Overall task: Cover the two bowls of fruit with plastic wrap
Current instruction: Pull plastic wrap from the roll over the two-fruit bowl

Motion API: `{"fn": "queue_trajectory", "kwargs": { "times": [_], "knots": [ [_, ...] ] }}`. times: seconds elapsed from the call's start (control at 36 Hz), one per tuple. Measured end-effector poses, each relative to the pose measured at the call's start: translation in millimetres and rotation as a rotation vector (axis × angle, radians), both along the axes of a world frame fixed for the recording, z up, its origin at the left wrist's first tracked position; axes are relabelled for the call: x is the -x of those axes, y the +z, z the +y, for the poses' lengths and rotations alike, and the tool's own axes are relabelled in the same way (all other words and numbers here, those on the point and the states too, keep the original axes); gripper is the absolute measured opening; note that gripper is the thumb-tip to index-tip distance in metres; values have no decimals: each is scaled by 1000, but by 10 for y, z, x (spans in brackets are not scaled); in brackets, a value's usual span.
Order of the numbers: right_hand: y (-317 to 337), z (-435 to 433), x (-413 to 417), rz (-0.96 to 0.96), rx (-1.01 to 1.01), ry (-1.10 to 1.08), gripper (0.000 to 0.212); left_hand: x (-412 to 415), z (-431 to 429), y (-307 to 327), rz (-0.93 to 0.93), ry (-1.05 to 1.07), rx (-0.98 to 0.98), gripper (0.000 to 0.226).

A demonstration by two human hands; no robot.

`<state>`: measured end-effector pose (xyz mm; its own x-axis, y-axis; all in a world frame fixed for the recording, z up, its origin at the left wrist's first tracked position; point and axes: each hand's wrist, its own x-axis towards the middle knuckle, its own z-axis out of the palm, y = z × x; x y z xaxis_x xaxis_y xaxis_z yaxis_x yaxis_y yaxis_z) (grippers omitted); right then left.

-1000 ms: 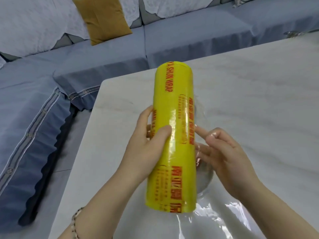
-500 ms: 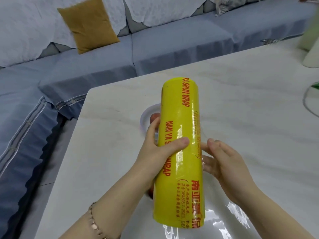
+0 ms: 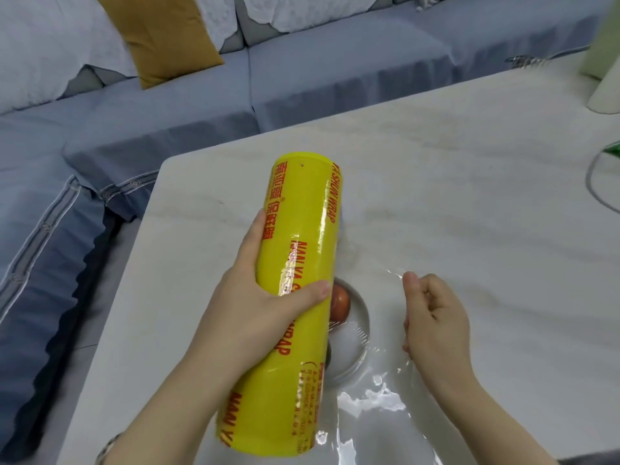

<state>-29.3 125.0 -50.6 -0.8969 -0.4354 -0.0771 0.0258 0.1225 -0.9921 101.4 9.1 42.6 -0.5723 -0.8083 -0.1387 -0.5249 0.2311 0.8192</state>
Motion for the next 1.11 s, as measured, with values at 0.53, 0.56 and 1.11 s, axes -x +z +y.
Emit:
{"fn": "queue_trajectory", "kwargs": {
  "times": [0.53,0.56,1.11],
  "knots": [
    [-529,9,-419,-29,-114,-56,46,-36,-157,-146,-131,-43,-36,96],
    [-548,-2,-452,-46,-127,-55,46,-39,-158,-152,-131,-45,-33,94],
    [-163,-596,321,-133,-204,483,31,-8,-141,-127,-114,-70,-60,91]
  ]
}}
